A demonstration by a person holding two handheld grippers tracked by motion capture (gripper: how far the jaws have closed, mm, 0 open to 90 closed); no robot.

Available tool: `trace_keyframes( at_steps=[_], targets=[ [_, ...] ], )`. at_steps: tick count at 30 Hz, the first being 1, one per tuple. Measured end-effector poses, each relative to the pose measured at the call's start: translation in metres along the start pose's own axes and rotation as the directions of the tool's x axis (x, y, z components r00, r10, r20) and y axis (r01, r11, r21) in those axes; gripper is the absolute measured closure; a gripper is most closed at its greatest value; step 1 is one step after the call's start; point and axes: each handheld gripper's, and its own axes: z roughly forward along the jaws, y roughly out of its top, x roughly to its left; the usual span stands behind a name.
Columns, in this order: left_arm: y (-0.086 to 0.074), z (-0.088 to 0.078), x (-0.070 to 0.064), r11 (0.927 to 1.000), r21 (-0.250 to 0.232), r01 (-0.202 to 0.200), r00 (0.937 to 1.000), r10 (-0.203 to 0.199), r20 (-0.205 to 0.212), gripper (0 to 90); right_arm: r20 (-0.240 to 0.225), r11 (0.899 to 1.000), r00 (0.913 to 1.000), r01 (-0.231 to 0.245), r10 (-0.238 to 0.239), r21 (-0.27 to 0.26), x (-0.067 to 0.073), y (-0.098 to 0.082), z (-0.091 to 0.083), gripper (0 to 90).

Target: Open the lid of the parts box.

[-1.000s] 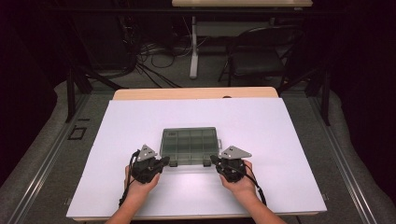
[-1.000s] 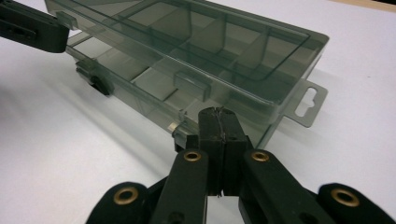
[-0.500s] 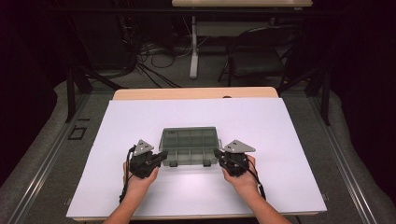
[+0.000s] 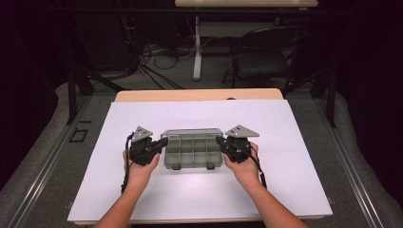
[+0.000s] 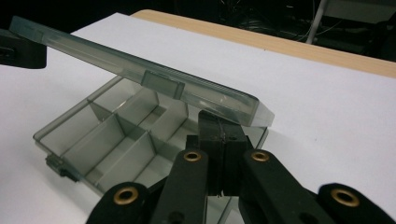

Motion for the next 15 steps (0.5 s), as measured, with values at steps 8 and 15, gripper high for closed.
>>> trace_keyframes(
  at_steps=[8, 15],
  targets=[
    [0.017, 0.005, 0.007, 1.0000, -0.006, 0.006, 0.9999, -0.006, -0.012, 90.0, 0.010, 1.000, 0.9999, -0.012, 0.012, -0.010, -0.004, 0.017, 0.006, 90.0],
    [0.027, 0.010, 0.011, 0.9997, -0.014, 0.020, 0.9997, -0.021, -0.014, 90.0, 0.018, 0.999, 0.9993, -0.032, 0.032, -0.014, -0.009, 0.027, 0.012, 90.0]
  ],
)
